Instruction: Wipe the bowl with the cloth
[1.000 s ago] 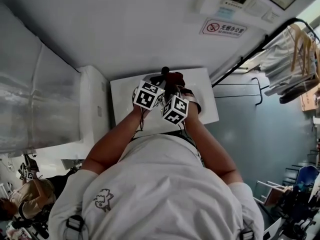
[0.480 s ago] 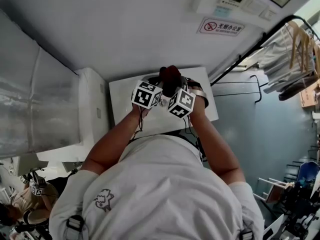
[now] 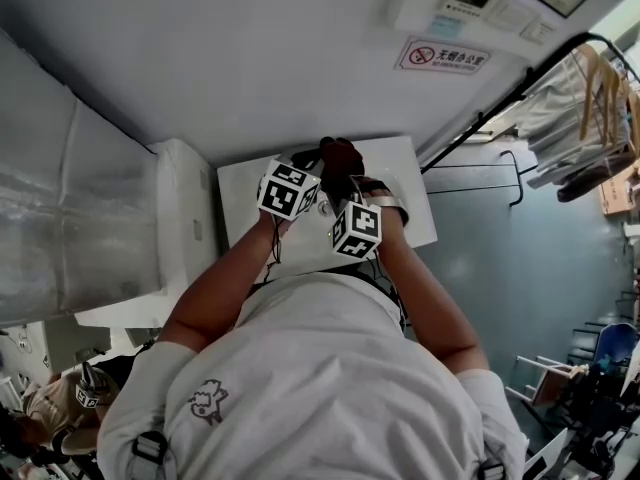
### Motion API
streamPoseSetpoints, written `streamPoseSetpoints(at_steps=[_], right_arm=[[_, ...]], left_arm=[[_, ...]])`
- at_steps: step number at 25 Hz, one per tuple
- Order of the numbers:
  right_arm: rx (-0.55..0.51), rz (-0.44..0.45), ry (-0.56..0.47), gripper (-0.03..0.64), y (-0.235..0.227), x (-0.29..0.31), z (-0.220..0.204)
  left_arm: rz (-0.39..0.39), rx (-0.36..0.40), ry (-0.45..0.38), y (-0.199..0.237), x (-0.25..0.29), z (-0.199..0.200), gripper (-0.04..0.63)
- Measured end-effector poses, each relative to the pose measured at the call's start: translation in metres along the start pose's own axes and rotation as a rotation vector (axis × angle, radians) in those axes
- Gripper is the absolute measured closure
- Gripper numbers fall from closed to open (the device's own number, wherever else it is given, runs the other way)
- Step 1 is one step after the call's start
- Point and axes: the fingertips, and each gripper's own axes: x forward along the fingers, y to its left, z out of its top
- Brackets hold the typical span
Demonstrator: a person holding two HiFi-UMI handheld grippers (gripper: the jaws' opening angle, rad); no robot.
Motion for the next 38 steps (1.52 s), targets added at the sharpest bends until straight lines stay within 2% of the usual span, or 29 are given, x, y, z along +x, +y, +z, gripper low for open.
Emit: streamPoseSetpoints(at_steps=[3, 7, 12, 17, 23, 30, 35, 38], right_arm=[[-0.001, -0.001, 0.047, 0.566, -0.002, -0.007, -0.012], [0.04, -0.046, 0.066, 0.566, -0.016, -0.02, -0.024], [0.076, -0.147, 0.092, 0.566, -0.049, -0.027, -0.03], [0.033, -0.195, 0.113, 0.566, -0.065, -0.018, -0.022], [-0.019, -0.16, 0.084, 0.566, -0.057, -0.007, -0.003], [-0.006, -0.038, -0.001, 0.565, -0.014, -0.004, 0.016], [0.024, 0.011, 0.065, 0.566, -0.005, -0.003, -0.011], [0.06, -0.008, 0.09, 0.566, -0.014, -0.01, -0.025]], left_arm=[[0.019, 0.017, 0.01, 0.011, -0.001, -0.001, 0.569], [0.024, 0.028, 0.017, 0.015, -0.003, -0.001, 0.569], [-0.005, 0.029, 0.031, 0.007, -0.001, -0.002, 0.569], [-0.051, 0.017, 0.029, -0.012, -0.001, 0.003, 0.571], [-0.021, 0.031, -0.032, -0.013, -0.011, 0.016, 0.569], [-0.009, 0.029, -0.059, -0.007, -0.014, 0.019, 0.566], [0.018, 0.046, -0.022, 0.006, -0.012, 0.004, 0.566], [0.008, 0.025, -0.006, 0.004, -0.011, -0.002, 0.563]])
